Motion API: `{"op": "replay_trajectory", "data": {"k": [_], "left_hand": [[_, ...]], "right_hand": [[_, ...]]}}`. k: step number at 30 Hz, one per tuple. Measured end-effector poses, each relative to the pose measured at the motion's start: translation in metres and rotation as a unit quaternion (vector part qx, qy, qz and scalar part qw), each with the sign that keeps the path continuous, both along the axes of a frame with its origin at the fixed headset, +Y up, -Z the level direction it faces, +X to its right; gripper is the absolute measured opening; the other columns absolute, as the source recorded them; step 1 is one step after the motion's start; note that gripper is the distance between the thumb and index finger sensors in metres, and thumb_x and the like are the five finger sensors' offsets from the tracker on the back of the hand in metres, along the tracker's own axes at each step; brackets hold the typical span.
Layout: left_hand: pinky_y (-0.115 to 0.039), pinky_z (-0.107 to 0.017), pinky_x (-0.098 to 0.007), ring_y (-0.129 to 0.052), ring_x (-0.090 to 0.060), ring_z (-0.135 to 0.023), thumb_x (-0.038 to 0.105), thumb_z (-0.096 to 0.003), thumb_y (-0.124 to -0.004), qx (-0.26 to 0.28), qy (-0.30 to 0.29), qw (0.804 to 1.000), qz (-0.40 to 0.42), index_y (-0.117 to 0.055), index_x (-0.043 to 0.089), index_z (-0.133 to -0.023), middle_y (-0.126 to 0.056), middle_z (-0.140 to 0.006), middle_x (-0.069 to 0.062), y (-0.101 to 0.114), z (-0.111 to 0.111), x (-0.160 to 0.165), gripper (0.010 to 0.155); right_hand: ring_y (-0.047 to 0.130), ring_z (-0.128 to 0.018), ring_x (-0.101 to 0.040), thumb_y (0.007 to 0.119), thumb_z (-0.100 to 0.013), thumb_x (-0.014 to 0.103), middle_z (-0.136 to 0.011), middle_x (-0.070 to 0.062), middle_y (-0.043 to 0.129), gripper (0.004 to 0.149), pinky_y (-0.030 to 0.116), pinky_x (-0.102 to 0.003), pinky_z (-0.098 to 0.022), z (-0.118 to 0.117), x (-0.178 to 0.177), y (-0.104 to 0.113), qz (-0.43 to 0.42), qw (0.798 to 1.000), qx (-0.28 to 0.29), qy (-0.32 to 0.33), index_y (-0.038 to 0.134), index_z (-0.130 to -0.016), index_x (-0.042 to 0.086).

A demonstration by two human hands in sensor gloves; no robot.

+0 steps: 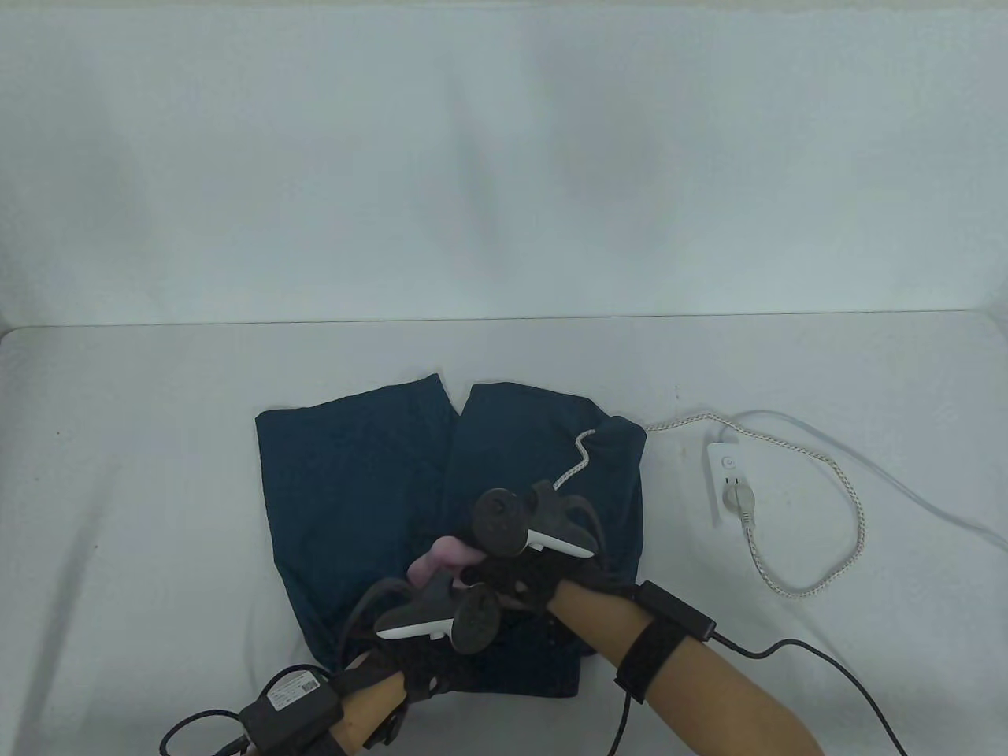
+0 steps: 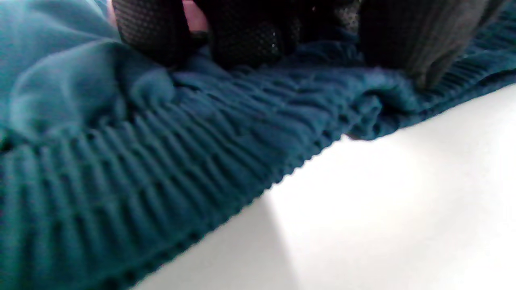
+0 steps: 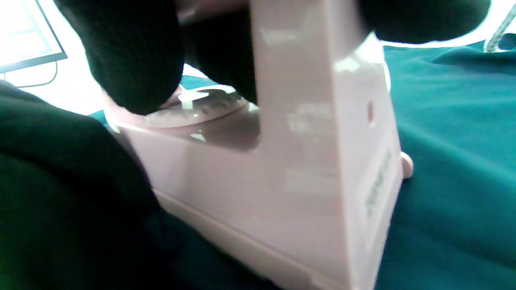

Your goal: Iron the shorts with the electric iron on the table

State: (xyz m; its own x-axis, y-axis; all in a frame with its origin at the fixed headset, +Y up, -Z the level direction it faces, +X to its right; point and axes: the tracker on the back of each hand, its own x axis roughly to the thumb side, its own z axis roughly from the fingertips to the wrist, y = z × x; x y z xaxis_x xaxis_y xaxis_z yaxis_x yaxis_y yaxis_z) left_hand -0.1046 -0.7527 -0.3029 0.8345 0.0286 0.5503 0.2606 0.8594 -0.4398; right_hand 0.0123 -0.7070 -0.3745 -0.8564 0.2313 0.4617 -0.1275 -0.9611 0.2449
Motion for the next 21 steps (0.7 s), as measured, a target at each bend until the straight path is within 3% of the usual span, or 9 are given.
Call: {"op": "replay_trajectory", "data": {"k": [12, 21], "left_hand": [[-0.066, -0.067, -0.052, -0.074, -0.017, -0.084, 0.054, -0.0463, -0.081, -0.001, -0.001, 1.0, -0.004, -0.05, 0.038, -0.106, -0.048, -0.11, 0.008, 0.0, 0.0, 0.0, 0.069], [-0.065, -0.067, -0.052, -0.074, -0.017, -0.084, 0.054, -0.0464, -0.08, -0.003, -0.002, 1.0, -0.006, -0.051, 0.04, -0.105, -0.053, -0.108, 0.008, 0.0, 0.0, 0.0, 0.066]], "right_hand": [[0.1, -0.05, -0.007, 0.094, -0.042, 0.052, -0.072, 0.012, 0.091, 0.062, 0.086, -0.04, -0.025, 0.011, 0.056, 0.0, 0.021, 0.999, -0.013, -0.023, 0.071, -0.097, 0.037], [0.1, -0.051, -0.007, 0.094, -0.041, 0.052, -0.072, 0.012, 0.091, 0.061, 0.086, -0.041, -0.026, 0.015, 0.088, 0.002, 0.034, 0.999, -0.021, -0.034, 0.071, -0.097, 0.038]]}}
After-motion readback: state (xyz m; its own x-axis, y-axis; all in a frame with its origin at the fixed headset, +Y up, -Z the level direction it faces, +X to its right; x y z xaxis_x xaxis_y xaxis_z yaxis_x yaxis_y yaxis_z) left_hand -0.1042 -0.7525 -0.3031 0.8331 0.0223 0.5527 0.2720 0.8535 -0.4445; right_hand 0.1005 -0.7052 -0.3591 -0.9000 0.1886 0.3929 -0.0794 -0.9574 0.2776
